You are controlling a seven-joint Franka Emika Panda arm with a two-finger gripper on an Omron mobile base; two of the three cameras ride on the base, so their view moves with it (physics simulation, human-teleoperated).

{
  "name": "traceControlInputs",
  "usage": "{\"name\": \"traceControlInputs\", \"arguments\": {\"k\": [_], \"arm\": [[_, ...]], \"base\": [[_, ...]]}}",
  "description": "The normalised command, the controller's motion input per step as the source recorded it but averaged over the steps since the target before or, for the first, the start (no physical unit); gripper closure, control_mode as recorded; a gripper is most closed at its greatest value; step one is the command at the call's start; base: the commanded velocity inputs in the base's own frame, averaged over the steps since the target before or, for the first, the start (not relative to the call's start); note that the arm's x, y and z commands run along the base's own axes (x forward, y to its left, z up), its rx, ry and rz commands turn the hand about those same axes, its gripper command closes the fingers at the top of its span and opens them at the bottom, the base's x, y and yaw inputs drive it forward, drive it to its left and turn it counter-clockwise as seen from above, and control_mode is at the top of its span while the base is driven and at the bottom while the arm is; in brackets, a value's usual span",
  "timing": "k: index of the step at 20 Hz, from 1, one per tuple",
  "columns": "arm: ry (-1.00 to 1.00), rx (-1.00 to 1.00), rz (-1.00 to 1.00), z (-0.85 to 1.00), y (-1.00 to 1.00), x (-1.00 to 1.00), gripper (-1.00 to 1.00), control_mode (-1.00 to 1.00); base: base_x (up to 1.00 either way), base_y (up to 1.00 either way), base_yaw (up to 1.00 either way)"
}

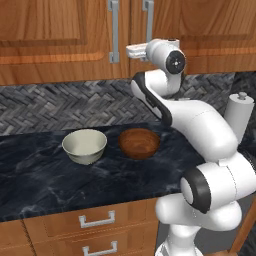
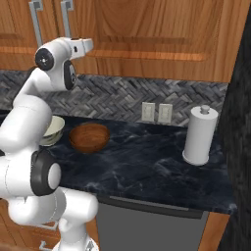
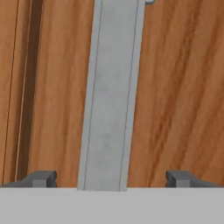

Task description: Open the cabinet. Pick the bowls from the counter and place them in the cabinet. Then close the cabinet.

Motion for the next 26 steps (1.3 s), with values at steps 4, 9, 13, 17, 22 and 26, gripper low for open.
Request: {"name": "traceControlInputs", "arguments": {"k": [4,9,13,17,22,26], "arm": [[0.00,0.00,0.00,0.00,0.16,1.00,-1.00,-1.00],[0.00,0.00,0.00,0.00,0.19,1.00,1.00,-1.00],[0.10,0.01,0.00,0.00,-0.08,0.89,1.00,-1.00],[0.02,0.17,0.09,-0.01,-0.82,0.21,1.00,-1.00],[-0.12,0.28,0.12,-0.16,-1.00,-0.04,1.00,-1.00],[-0.23,0.29,0.10,-0.02,-1.00,-0.36,1.00,-1.00]], "base": [[0.00,0.00,0.00],[0.00,0.00,0.00],[0.00,0.00,0.00],[0.00,0.00,0.00],[0.00,0.00,0.00],[0.00,0.00,0.00]]}}
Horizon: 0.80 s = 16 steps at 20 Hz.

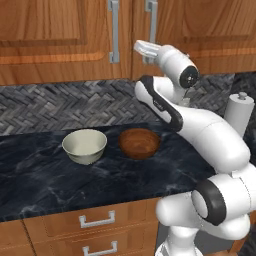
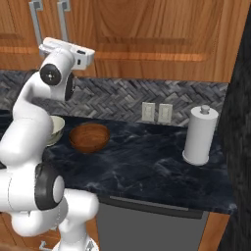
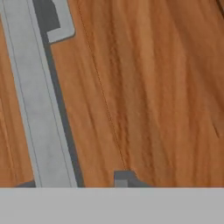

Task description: Open the cabinet. Pick the bowls from the counter and place them in the cabinet. Then close the cabinet.

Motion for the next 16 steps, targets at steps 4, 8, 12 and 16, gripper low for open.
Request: {"name": "traceControlInputs", "arguments": {"k": [4,8,12,16], "arm": [[-0.15,0.29,0.08,0.00,-1.00,-0.57,1.00,-1.00],[0.02,0.28,0.02,0.00,-1.00,-0.66,1.00,-1.00],[0.24,0.28,0.00,0.00,-1.00,-0.73,1.00,-1.00],[0.41,0.23,0.00,0.00,-1.00,-0.80,1.00,-1.00]], "base": [[0.00,0.00,0.00],[0.00,0.00,0.00],[0.00,0.00,0.00],[0.00,0.00,0.00]]}}
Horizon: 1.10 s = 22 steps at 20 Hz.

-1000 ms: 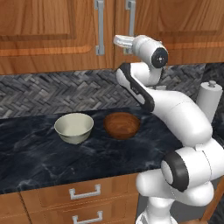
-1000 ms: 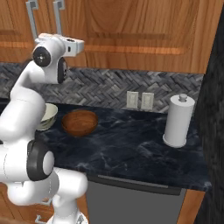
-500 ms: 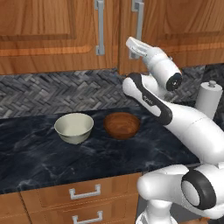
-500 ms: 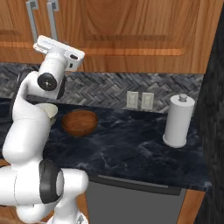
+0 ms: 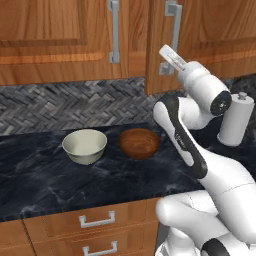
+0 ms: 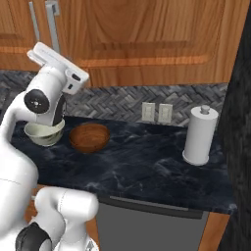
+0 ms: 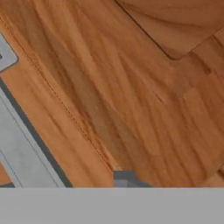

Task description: Open the cabinet. Pick the bowls from the counter and place them in the cabinet. Then close the cabinet.

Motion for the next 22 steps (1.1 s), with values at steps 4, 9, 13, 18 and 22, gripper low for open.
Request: {"name": "traceControlInputs", "arguments": {"k": [4,9,13,18,22], "arm": [[0.53,0.15,0.00,-0.01,-1.00,-0.92,1.00,-1.00],[0.14,0.18,0.00,-0.17,-1.00,-0.85,1.00,-1.00],[-0.08,0.22,0.02,-0.45,-1.00,-0.55,1.00,-1.00],[-0.08,0.13,0.00,-0.44,-1.00,-0.40,1.00,-1.00],[0.03,0.11,-0.04,-0.01,-1.00,-0.06,1.00,-1.00]], "base": [[0.00,0.00,0.00],[0.00,0.00,0.00],[0.00,0.00,0.00],[0.00,0.00,0.00],[0.00,0.00,0.00]]}}
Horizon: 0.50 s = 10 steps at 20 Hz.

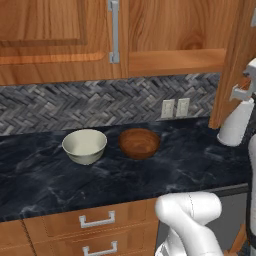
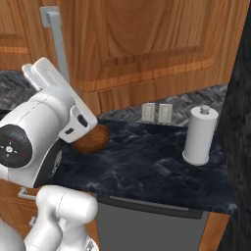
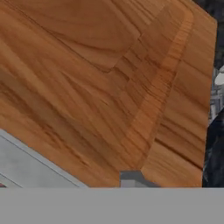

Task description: Open the cabinet. Pick the bowls from the counter and place them in the cabinet. Then close the cabinet.

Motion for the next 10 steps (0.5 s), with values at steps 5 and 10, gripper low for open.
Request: {"name": "traceControlInputs", "arguments": {"k": [5,10], "arm": [[0.11,0.08,-0.22,-0.02,-0.68,-0.44,-1.00,-1.00],[-0.19,0.00,-0.32,0.01,0.26,-1.00,-1.00,-1.00]], "base": [[0.00,0.00,0.00],[0.00,0.00,0.00]]}}
